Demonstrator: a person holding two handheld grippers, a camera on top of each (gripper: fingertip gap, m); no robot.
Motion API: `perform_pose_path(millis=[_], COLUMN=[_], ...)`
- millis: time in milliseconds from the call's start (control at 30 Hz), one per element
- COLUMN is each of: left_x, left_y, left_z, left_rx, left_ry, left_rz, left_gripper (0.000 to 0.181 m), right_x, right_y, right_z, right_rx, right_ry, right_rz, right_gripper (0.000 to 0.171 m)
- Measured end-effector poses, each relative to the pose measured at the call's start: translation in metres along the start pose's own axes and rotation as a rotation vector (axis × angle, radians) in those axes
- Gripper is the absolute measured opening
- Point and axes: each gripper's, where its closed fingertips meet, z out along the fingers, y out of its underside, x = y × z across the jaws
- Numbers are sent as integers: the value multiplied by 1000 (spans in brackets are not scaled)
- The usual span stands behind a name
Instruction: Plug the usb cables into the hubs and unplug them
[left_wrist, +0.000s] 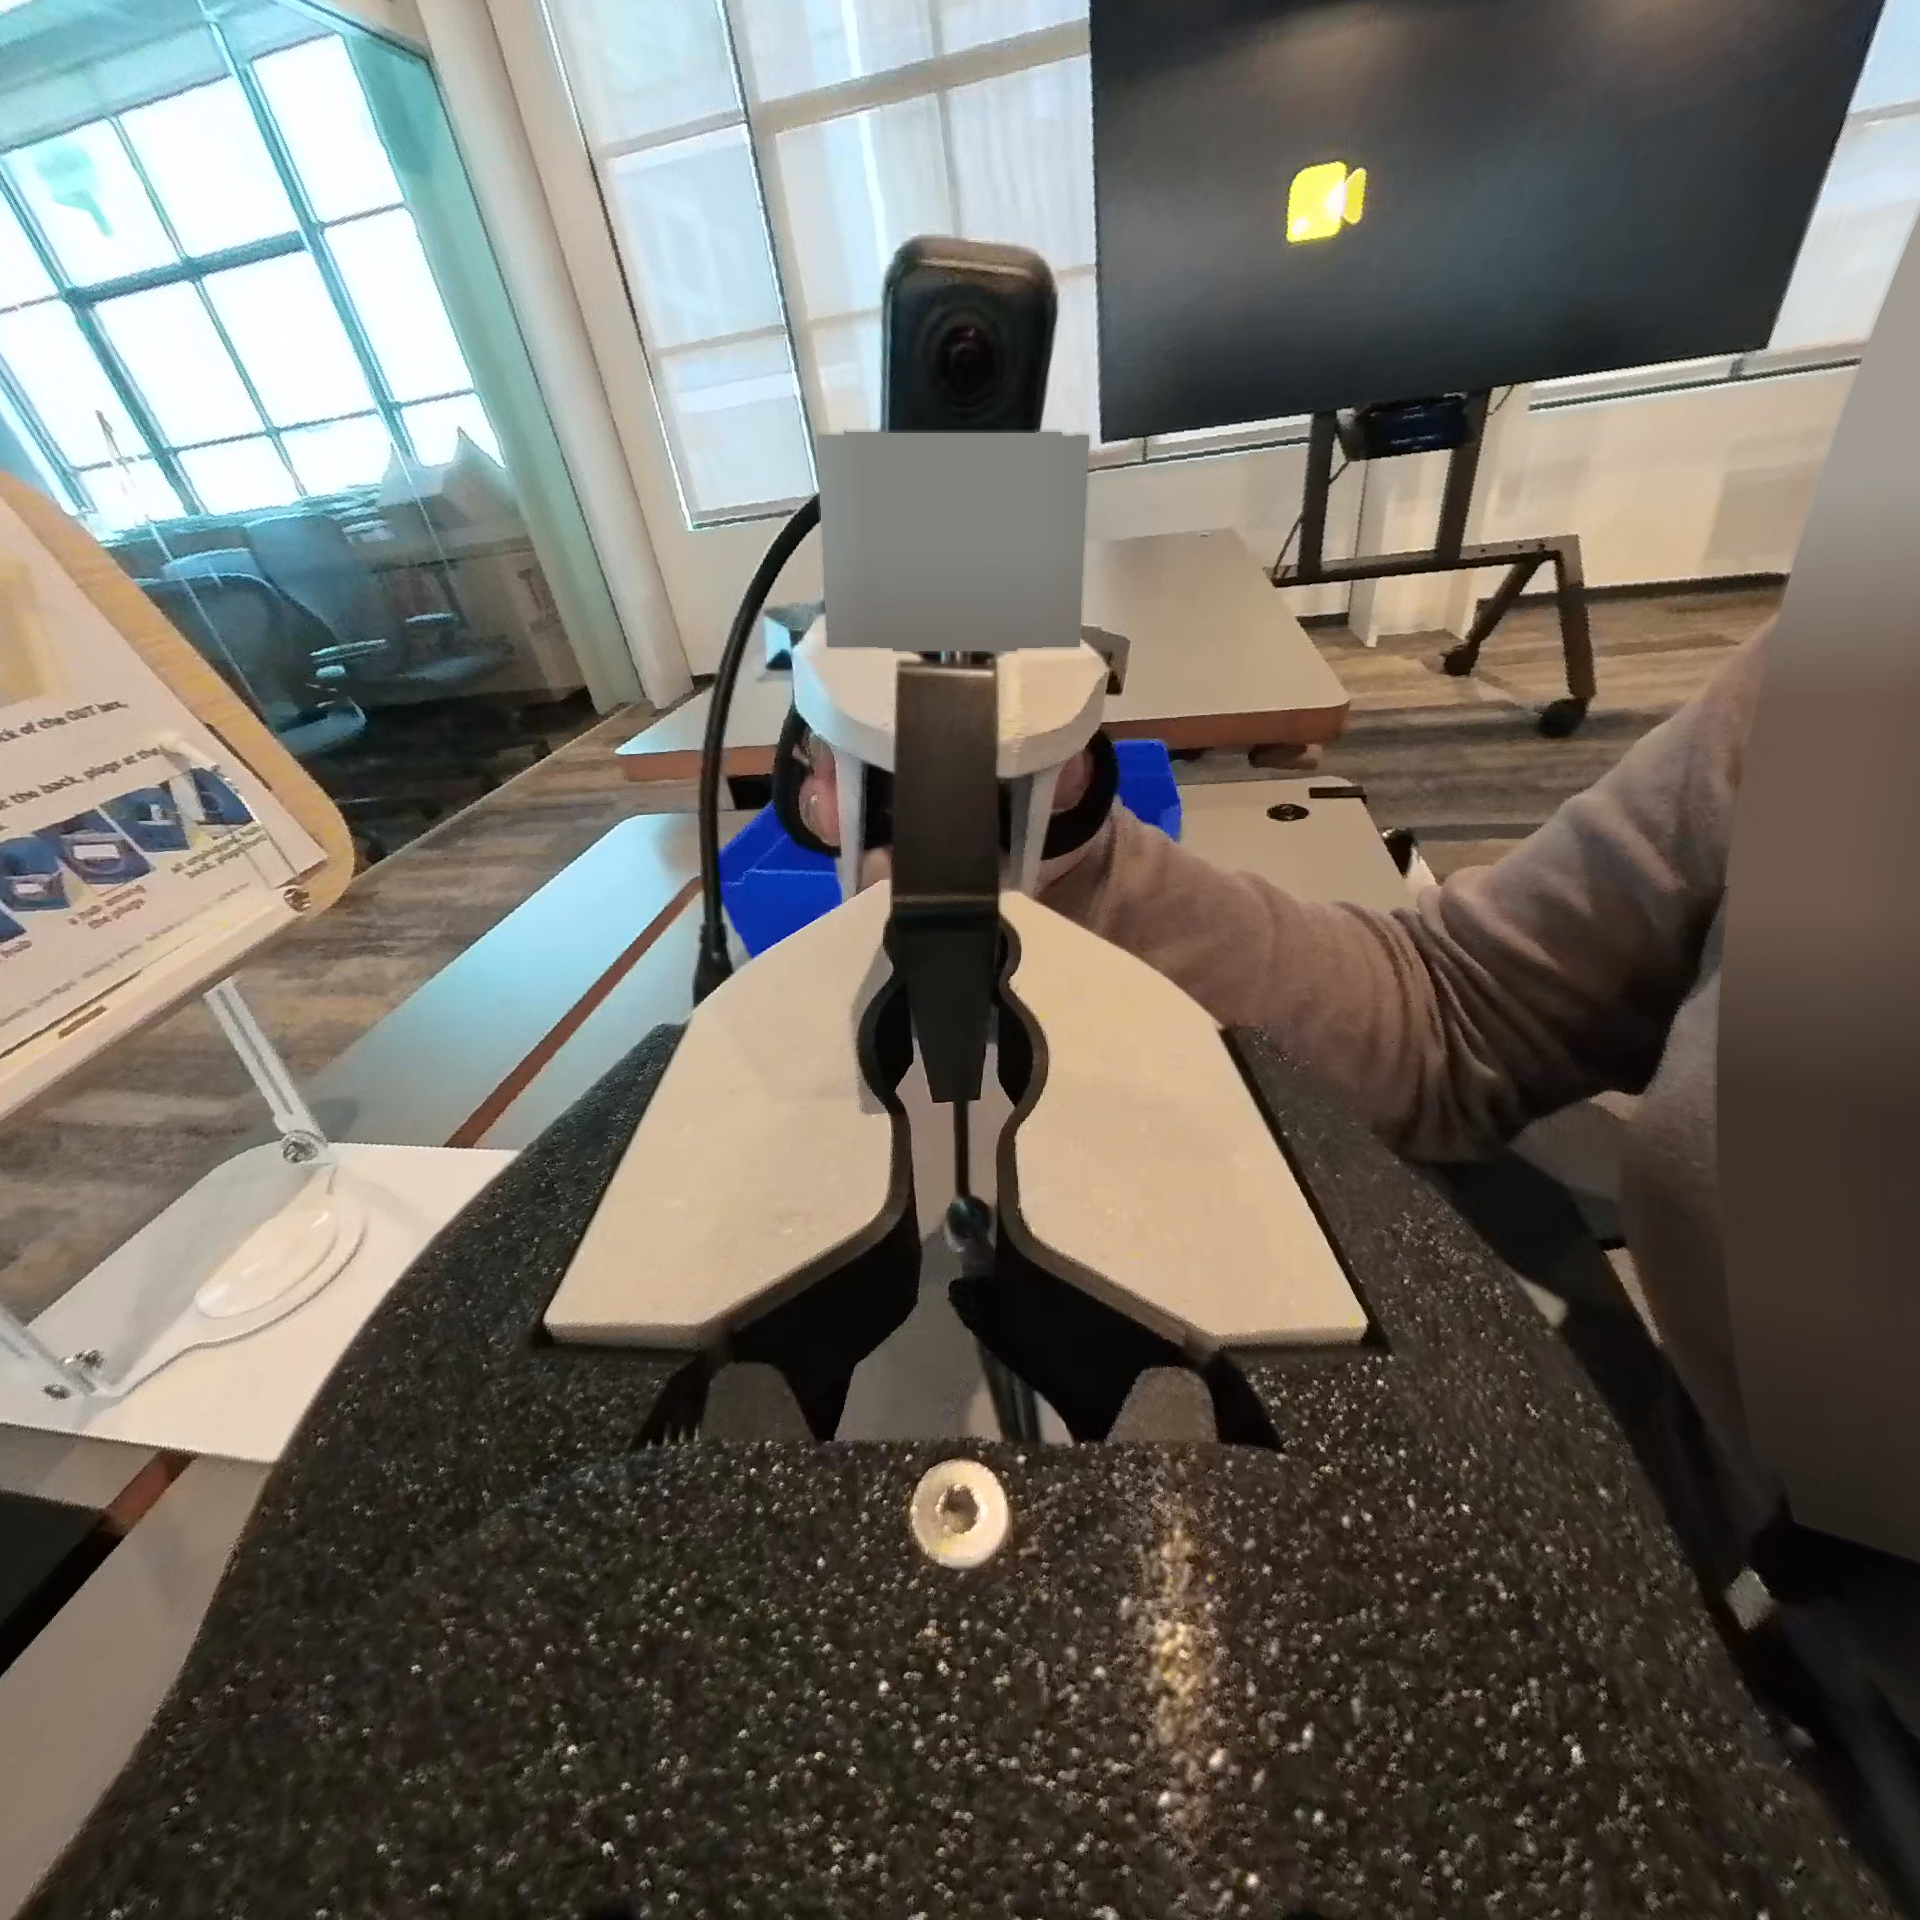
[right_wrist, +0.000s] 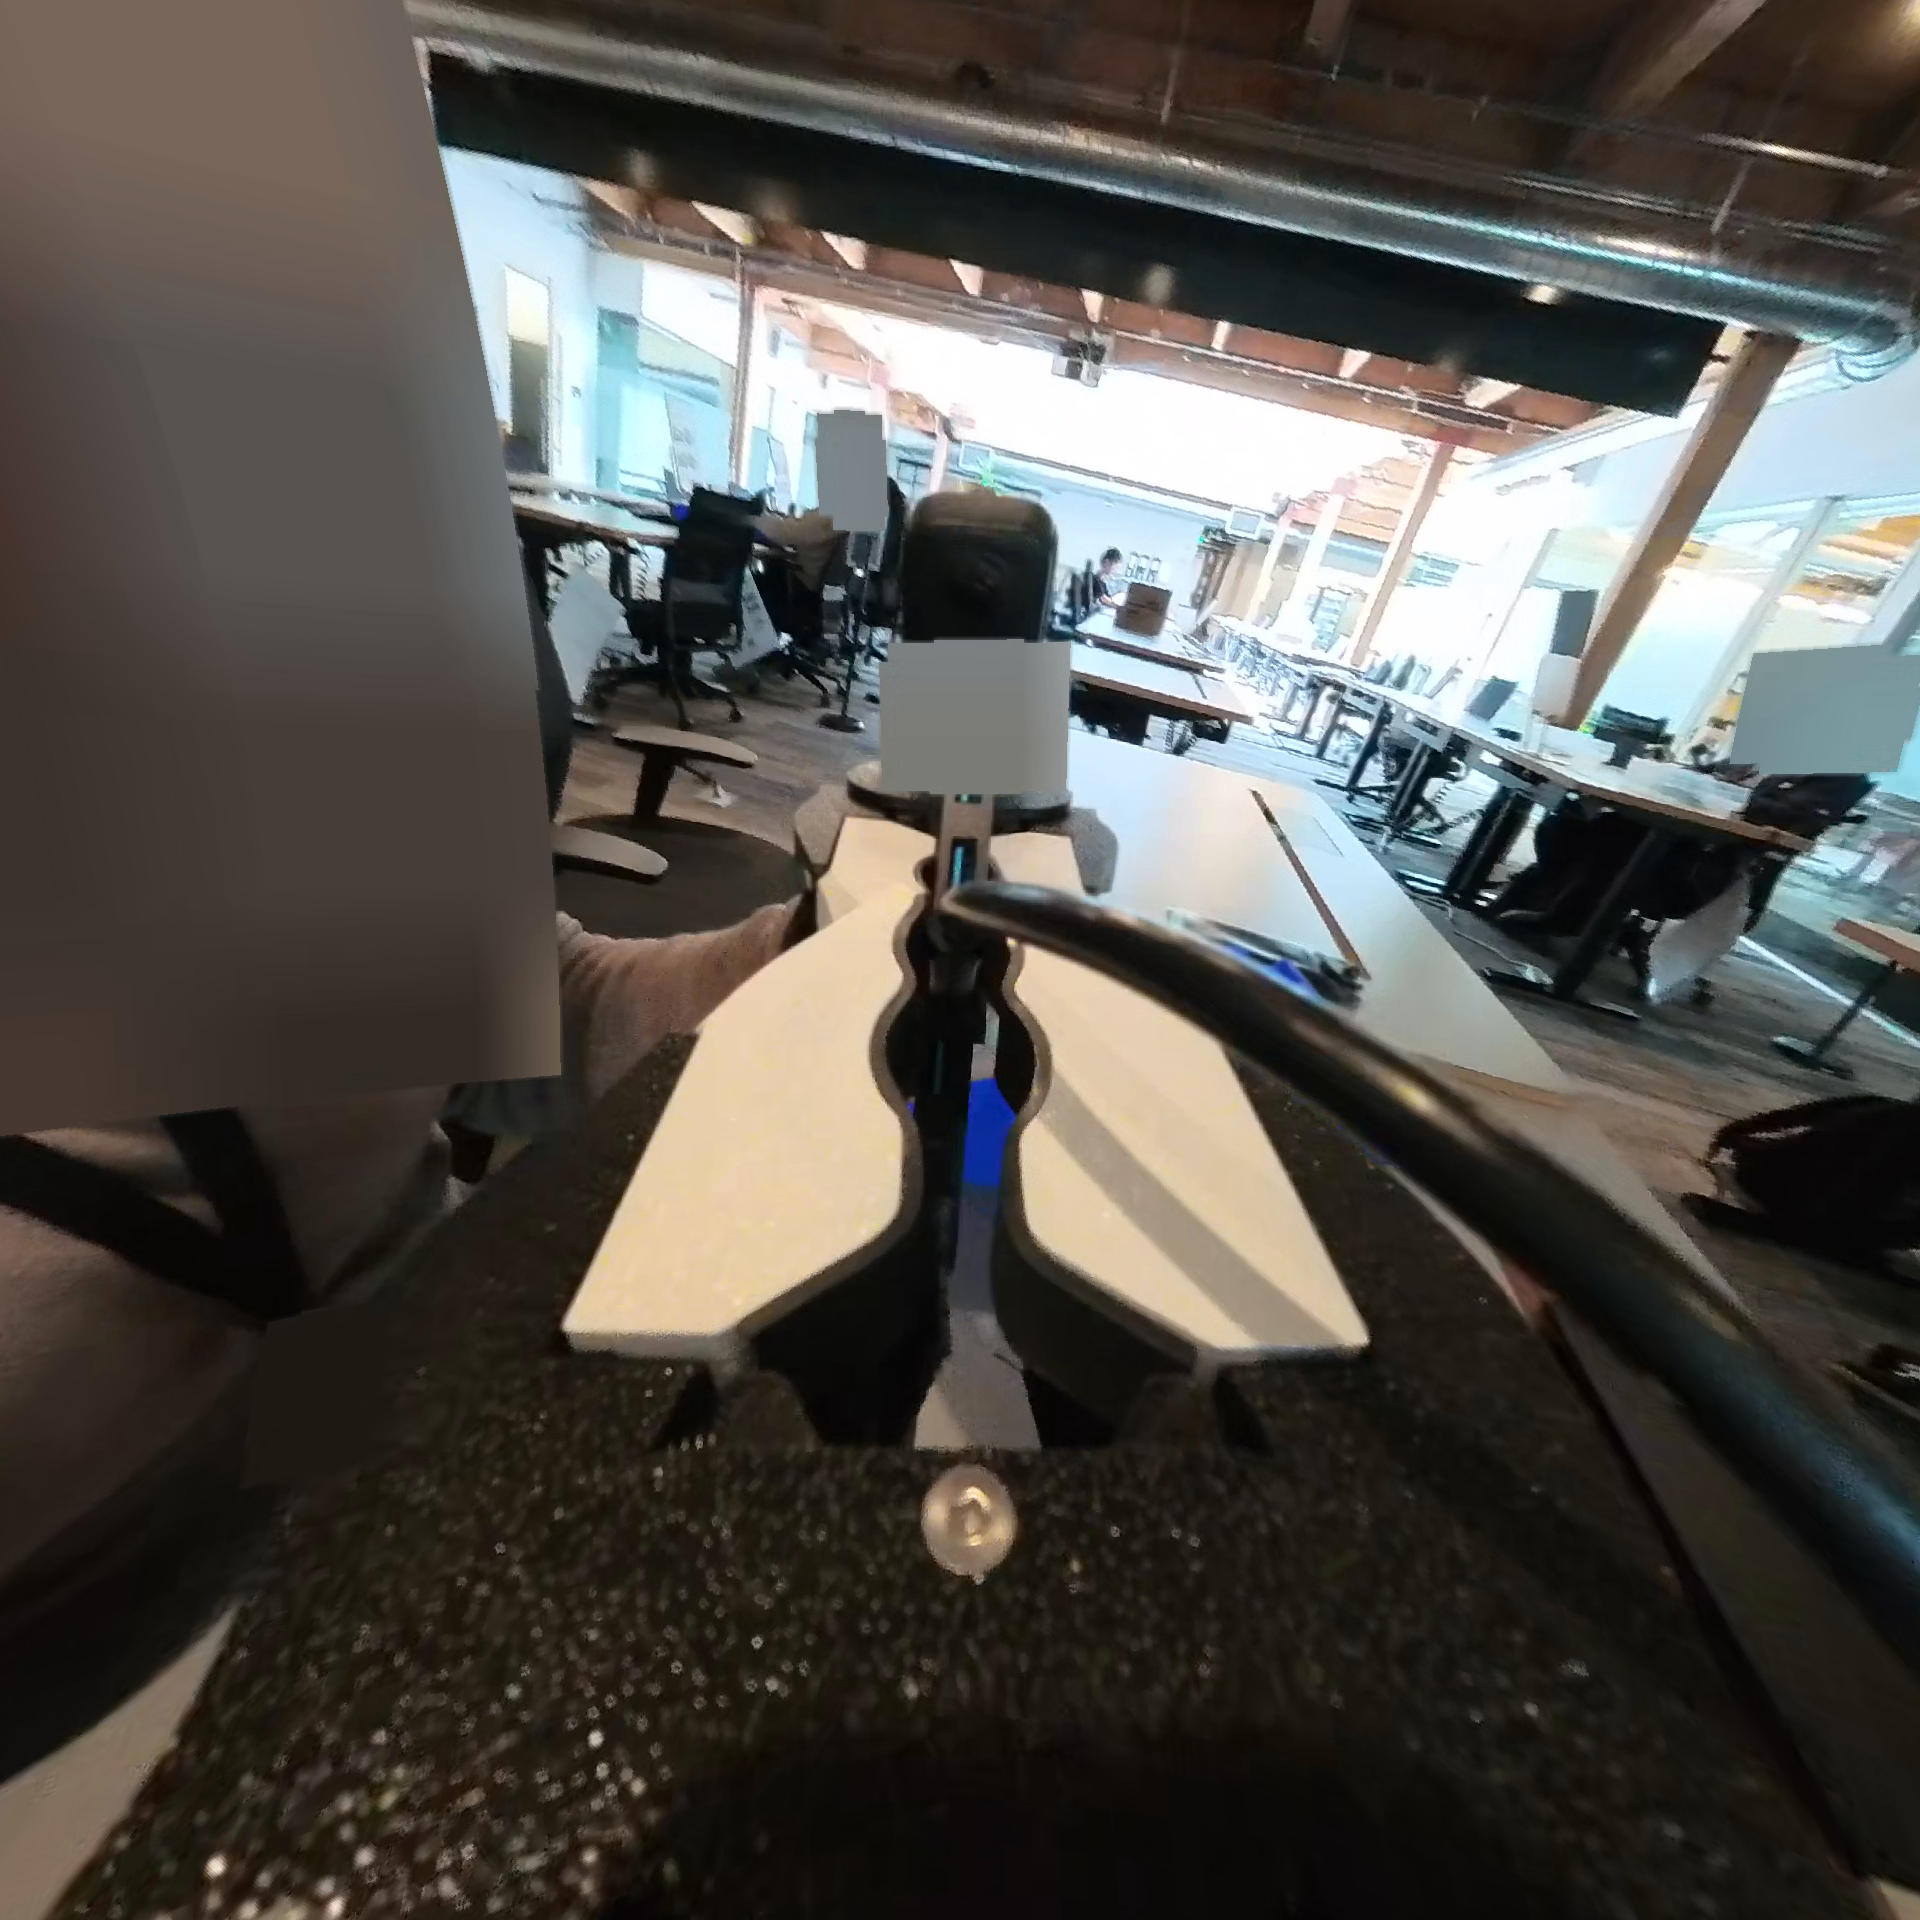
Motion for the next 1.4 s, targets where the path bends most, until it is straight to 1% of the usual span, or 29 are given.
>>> perform_pose_path(millis=[133, 267, 300, 433, 500, 633, 733, 933, 1133, 1200, 1400], left_x=[9, 12, 12, 7, 9, 14, 14, 10, 17, 17, 17], left_y=[-4, -3, -2, -3, -5, -7, -6, -5, -7, -6, -4], left_z=[1, 1, 1, 0, 0, 1, 1, 0, 1, 1, 0], left_rx=[4, -1, -1, -10, -12, -10, -16, -23, -29, -27, -53], left_ry=[53, 67, 65, 2, 8, 53, 54, 22, 72, 72, 32], left_rz=[1, -6, -10, 17, 26, 3, 1, 21, 21, 17, 55], left_gripper=[11, 11, 11, 11, 11, 11, 11, 11, 11, 11, 11], right_x=[-7, -11, -11, -7, -9, -13, -13, -10, -17, -17, -17], right_y=[-4, -4, -3, -3, -5, -8, -7, -4, -8, -7, -3], right_z=[0, -1, -1, 0, 0, -1, -2, -1, -2, -2, -2], right_rx=[12, 32, 30, -8, -10, 28, 42, -11, 39, 40, -31], right_ry=[-39, -83, -84, -22, -18, -63, -84, -26, -94, -97, -54], right_rz=[4, 14, 10, -43, -57, -31, -17, -71, -39, -45, -112], right_gripper=[8, 9, 6, 9, 9, 8, 8, 7, 8, 4, 7])
